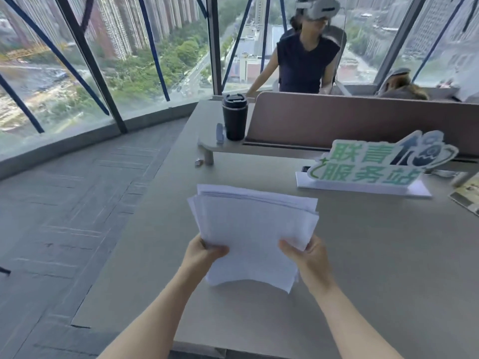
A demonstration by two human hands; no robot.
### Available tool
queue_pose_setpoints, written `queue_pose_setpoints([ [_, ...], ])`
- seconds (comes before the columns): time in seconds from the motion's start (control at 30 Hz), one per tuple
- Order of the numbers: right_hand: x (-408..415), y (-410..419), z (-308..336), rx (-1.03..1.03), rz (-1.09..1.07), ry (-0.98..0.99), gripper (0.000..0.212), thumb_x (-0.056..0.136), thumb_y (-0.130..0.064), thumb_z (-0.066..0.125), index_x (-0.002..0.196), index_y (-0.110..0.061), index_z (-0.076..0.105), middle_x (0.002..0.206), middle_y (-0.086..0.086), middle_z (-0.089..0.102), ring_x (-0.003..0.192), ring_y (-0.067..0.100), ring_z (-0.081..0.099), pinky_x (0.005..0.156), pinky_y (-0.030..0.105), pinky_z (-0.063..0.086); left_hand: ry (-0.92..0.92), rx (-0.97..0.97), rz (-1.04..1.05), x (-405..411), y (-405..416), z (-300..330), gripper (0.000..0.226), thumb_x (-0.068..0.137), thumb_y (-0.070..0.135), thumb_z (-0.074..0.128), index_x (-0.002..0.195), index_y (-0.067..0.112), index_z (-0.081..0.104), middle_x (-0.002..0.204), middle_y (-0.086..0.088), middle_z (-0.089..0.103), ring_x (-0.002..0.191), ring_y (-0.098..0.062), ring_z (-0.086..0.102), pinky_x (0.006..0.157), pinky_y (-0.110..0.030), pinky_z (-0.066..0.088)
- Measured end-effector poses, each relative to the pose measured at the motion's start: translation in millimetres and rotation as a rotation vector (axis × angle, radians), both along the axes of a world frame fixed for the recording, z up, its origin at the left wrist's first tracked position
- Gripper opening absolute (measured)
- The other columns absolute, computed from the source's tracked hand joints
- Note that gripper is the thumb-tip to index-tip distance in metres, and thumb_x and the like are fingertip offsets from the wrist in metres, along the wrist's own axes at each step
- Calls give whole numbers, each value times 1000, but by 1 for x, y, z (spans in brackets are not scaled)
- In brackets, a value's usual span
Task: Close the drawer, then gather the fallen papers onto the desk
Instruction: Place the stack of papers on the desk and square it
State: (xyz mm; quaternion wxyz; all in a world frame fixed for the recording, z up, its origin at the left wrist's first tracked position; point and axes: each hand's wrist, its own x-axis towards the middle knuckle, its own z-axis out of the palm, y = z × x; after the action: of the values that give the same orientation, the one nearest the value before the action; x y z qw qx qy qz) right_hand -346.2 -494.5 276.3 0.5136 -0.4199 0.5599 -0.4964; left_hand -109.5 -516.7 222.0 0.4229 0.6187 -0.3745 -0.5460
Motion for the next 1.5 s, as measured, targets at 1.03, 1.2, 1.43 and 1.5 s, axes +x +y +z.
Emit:
queue_pose_setpoints([
  [1.03, 222, -203, -110, 339, 111, 435, 21, 90, -23, 57, 78, -7, 65, 80, 9, 69, 79, 26, 61, 71, 33, 47, -406, 259, 81, 225, -148, -62, 14, 58, 20, 59, 68, 12, 53, 71, -5, 58, 68, -23, 54, 64, -36, 46],
  [1.2, 252, -226, -136, 332, 172, 545, 29, 89, -27, 56, 92, 0, 65, 95, 16, 72, 91, 36, 66, 78, 40, 51, -547, 250, 125, 239, -155, -80, 8, 74, 11, 57, 82, 10, 58, 69, 1, 57, 73, -26, 55, 59, -31, 40],
  [1.43, 260, -224, -143, 342, 164, 957, 22, 82, -39, 54, 77, -18, 49, 73, -3, 53, 66, 25, 53, 52, 28, 33, -742, 258, 132, 241, -156, -94, 28, 75, 16, 56, 101, 8, 58, 107, -11, 63, 97, -33, 59, 74, -35, 45],
  [1.5, 258, -222, -140, 389, 116, 1007, 36, 81, -48, 57, 92, -15, 48, 78, -2, 52, 73, 28, 56, 57, 30, 35, -762, 260, 131, 241, -156, -93, 35, 77, 18, 57, 110, 10, 54, 116, -14, 57, 106, -35, 55, 82, -38, 45],
])
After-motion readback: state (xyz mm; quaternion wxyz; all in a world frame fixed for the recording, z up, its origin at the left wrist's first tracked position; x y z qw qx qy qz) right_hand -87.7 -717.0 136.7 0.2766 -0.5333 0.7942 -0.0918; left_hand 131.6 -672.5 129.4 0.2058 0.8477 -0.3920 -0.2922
